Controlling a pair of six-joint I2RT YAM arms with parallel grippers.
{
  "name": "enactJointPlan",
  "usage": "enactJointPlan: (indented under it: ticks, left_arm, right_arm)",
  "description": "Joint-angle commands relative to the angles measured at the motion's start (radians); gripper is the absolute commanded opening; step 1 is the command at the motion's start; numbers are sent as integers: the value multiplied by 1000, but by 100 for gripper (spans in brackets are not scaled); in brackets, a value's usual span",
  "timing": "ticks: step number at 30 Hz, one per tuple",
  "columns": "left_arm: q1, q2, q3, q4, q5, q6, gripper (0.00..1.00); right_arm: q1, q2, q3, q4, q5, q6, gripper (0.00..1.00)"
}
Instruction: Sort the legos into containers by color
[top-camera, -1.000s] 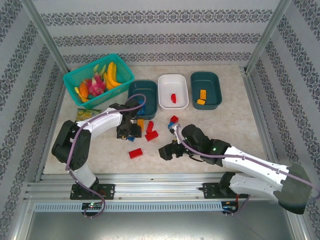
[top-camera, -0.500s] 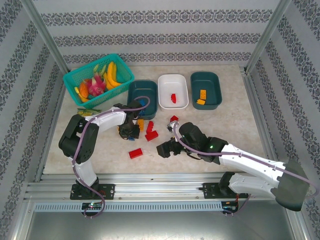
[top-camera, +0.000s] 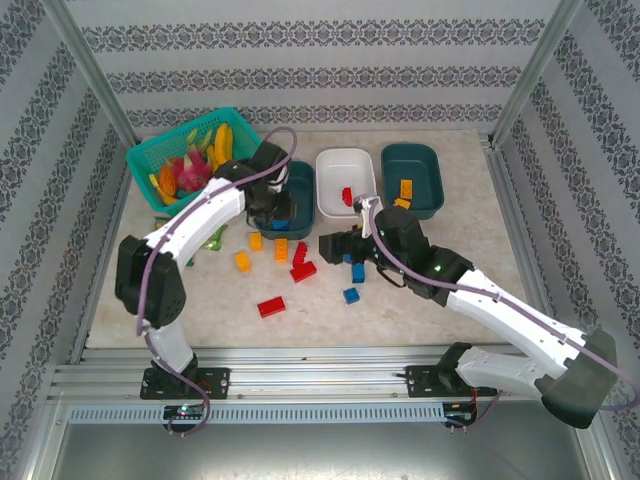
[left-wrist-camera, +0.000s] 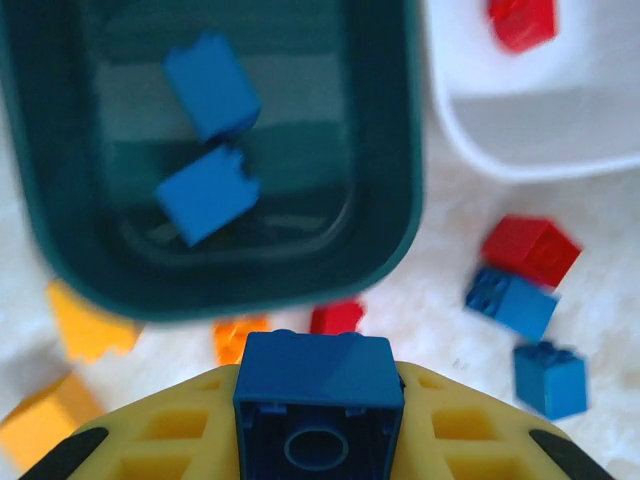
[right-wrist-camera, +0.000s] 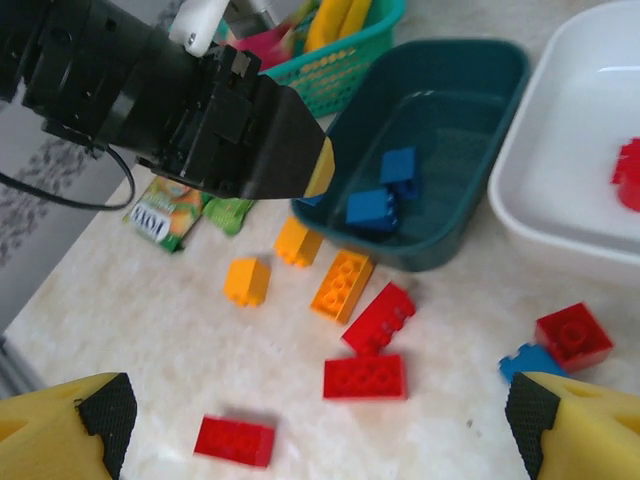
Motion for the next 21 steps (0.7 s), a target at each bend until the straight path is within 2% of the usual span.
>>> enactJointPlan:
  ticks: [1, 7, 13, 18, 21]
  left_arm:
    - [26, 167, 116, -57, 53, -19, 28]
    - [49, 385, 332, -96, 95, -46, 29]
    - [55, 461, 360, -120, 106, -76, 34]
    - [57, 433, 333, -105, 96, -89, 53]
    - [57, 410, 336, -108, 86, -91, 62]
  right_arm:
    - [-54, 41, 49, -16, 3, 56, 97]
    - [-108, 77, 82, -8, -20, 92, 96]
    - [-112, 80, 65, -15, -14, 117, 96]
    - [-114, 90, 61, -21, -10, 113, 96]
    - [-113, 109, 67, -37, -6, 98, 96]
